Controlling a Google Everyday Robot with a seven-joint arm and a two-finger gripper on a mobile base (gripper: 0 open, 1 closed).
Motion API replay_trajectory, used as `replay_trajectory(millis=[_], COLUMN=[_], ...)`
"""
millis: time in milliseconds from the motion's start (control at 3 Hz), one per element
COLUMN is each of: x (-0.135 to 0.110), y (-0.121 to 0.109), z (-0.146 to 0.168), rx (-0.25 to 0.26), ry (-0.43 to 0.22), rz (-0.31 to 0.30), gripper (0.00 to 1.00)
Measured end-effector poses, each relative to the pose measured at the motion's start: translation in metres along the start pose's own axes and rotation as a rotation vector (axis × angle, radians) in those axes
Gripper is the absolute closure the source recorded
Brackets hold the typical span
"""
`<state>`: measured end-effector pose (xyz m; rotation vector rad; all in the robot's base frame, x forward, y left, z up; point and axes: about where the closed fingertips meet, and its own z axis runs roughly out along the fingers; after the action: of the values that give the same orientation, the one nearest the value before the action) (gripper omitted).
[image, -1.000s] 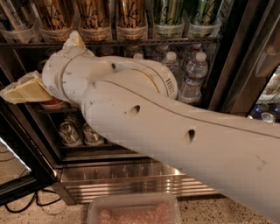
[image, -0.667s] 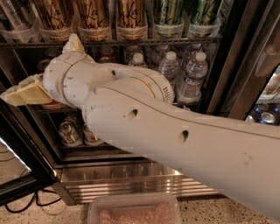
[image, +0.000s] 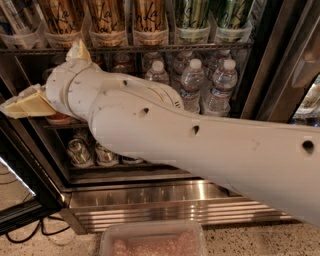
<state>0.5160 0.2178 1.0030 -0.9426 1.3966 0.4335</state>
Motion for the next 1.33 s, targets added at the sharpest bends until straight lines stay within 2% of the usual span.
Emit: replay_trajectory(millis=[333,667,1000,1333], x=[-0.028,-0.030,-0.030,-0.035], y=[0.000,0.004,0.008,0.026], z=[0.033,0.035,0.032,0.026], rx=[-0.021,-0.027,-0.015,0.006], ry=[-0.040,-0.041,-0.048,-0.070], rz=[-0.012,-0.016,0.004,0.075], gripper=[0.00,0.00,0.00,0.00])
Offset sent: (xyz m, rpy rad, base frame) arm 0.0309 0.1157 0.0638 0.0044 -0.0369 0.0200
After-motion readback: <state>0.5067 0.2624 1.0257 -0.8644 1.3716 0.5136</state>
